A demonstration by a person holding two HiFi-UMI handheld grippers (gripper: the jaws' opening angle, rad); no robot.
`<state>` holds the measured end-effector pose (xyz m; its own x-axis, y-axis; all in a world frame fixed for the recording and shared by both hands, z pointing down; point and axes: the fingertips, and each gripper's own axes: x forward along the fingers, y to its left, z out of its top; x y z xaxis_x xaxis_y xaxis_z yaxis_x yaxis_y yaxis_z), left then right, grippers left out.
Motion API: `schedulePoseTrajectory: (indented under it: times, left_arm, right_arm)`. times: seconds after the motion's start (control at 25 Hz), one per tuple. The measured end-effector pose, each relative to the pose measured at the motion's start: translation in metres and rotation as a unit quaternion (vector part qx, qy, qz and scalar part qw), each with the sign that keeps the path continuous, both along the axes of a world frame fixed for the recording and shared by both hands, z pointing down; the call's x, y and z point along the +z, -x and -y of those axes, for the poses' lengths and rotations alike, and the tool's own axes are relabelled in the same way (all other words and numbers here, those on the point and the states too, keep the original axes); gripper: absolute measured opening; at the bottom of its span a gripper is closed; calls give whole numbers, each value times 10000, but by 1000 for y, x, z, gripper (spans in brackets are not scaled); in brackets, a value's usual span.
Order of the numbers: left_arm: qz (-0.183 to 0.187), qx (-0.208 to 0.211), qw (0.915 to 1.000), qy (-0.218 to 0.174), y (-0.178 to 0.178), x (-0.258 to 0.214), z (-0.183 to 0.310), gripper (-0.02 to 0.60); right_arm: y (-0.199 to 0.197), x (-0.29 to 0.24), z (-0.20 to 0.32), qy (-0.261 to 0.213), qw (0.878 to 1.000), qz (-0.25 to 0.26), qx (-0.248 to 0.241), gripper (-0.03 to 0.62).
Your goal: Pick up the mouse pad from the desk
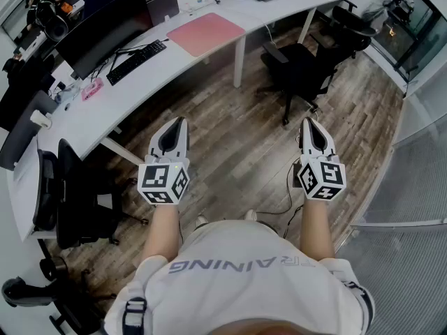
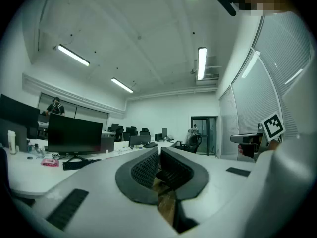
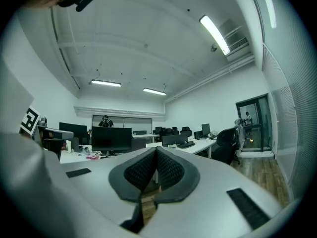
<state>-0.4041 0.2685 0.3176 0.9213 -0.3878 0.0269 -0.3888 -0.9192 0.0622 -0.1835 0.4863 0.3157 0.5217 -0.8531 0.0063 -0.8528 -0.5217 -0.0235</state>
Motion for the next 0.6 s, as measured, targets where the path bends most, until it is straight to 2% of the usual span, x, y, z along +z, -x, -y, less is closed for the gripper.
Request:
schedulePoseTrajectory:
  times: [0.6]
  left_arm:
    - [96, 1, 9999, 103, 8, 9, -5, 41]
  right_arm:
    - [8, 7, 1, 18, 9999, 107, -68, 23]
